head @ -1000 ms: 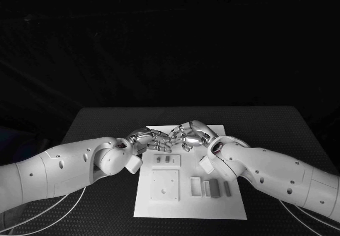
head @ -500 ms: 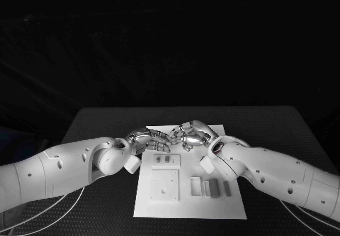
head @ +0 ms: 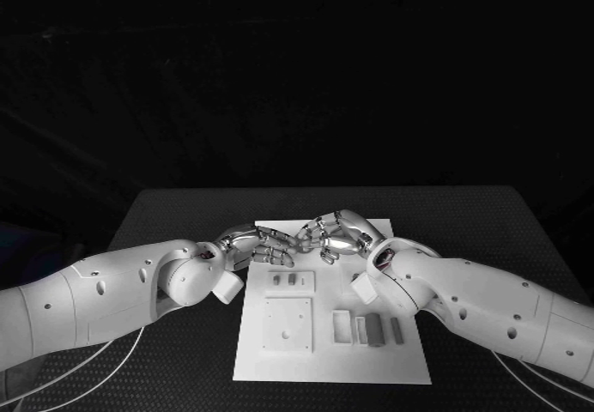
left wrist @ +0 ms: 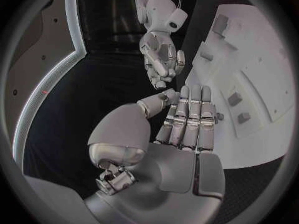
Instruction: Assemble the parts on the task board
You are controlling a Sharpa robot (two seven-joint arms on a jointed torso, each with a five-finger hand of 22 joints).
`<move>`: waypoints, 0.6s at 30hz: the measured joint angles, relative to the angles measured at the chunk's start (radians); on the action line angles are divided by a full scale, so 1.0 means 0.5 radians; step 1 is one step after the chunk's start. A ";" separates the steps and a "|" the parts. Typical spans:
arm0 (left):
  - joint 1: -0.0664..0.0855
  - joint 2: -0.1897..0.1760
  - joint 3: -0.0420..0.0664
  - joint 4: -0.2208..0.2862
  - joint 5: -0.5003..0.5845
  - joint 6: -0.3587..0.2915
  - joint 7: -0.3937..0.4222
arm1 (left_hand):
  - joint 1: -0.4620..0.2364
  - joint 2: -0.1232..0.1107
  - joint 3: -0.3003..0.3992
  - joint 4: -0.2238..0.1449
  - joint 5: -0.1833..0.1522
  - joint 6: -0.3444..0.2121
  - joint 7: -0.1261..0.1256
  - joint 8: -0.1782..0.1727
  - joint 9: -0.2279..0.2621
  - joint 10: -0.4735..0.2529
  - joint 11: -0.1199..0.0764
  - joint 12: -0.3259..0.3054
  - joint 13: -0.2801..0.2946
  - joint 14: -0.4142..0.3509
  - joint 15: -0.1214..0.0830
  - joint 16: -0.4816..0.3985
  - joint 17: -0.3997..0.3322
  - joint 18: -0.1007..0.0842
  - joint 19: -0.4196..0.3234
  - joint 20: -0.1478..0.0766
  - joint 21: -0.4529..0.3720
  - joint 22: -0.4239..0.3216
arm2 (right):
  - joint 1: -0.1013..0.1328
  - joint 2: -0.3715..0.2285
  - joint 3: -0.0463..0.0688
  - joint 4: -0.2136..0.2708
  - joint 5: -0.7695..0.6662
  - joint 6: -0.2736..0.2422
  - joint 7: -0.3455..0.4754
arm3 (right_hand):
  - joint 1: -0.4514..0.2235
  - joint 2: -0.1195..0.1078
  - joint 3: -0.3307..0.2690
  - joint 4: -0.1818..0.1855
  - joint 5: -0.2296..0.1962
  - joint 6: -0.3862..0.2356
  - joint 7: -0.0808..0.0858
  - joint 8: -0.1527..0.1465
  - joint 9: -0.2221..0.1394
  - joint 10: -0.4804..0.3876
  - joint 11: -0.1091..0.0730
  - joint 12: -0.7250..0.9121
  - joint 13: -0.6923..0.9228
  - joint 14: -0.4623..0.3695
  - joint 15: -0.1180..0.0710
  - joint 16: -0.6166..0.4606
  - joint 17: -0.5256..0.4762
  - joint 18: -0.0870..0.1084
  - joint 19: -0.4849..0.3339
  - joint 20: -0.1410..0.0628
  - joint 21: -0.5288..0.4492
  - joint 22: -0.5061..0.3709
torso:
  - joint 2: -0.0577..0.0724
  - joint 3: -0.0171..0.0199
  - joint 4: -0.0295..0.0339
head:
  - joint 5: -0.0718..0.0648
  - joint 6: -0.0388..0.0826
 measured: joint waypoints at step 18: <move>0.000 -0.001 -0.004 0.009 -0.057 0.130 -0.025 | -0.028 -0.176 -0.562 -0.005 -0.001 -0.049 -0.045 0.008 0.010 -0.047 -0.025 0.008 0.021 -0.008 0.008 -0.025 0.041 0.000 -0.039 0.004 0.006 0.043 | -0.001 0.003 0.000 -0.016 0.052 0.053 0.012 | -0.020 0.008 0.014 0.003 -0.001 -0.034 0.030 0.001 0.024 -0.023 0.008 -0.031 -0.003 0.000 0.000 -0.016 -0.002 0.000 -0.003 0.003 0.000 0.000 | 0.000 -0.0010 0.000 | 0.008 0.004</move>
